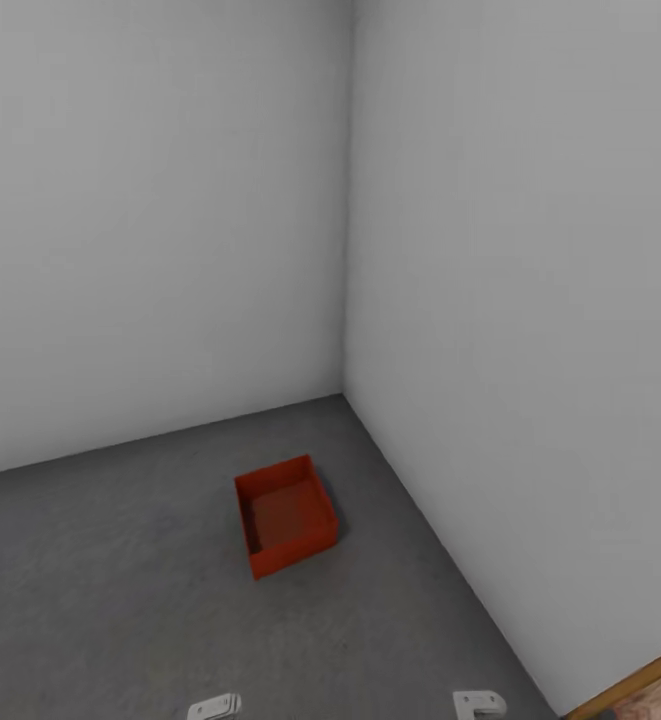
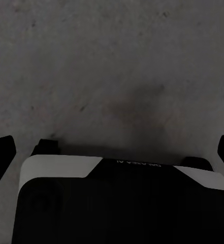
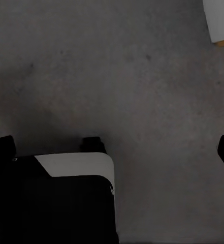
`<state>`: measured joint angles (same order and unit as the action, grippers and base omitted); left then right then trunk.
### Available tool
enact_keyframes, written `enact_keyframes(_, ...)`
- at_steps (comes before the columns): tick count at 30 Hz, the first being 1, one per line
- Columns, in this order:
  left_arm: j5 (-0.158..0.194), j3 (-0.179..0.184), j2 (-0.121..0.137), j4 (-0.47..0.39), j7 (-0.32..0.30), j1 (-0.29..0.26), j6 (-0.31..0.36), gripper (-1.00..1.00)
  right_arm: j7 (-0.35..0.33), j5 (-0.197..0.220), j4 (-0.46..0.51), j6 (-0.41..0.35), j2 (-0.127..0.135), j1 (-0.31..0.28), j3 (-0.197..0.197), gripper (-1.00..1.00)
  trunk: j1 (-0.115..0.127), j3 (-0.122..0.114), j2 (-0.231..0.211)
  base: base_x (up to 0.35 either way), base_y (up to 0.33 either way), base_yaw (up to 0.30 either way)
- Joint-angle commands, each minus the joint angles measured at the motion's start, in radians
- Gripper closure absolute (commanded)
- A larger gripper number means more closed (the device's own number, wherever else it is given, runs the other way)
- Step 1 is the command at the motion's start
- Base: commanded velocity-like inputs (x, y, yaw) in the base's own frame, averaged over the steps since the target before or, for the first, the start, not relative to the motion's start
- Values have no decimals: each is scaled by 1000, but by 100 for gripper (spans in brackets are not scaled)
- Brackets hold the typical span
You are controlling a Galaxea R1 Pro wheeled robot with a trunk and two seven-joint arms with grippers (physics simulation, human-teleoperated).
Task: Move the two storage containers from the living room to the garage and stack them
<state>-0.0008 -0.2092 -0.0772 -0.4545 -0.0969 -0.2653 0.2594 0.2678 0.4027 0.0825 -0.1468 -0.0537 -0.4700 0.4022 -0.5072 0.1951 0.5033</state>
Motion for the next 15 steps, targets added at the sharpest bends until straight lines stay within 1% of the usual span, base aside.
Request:
enact_keyframes(1, 0, -8, -1, -3, -6, 0, 7, -100, 5, 7, 2, -7, 0, -1, 9, -100, 0, 2, 2, -33, 24, -282)
enact_keyframes(15, -6, -6, 0, -3, -6, 0, 7, -100, 5, 7, 2, -7, 0, -1, 9, -100, 0, 2, 2, -4, 3, -282)
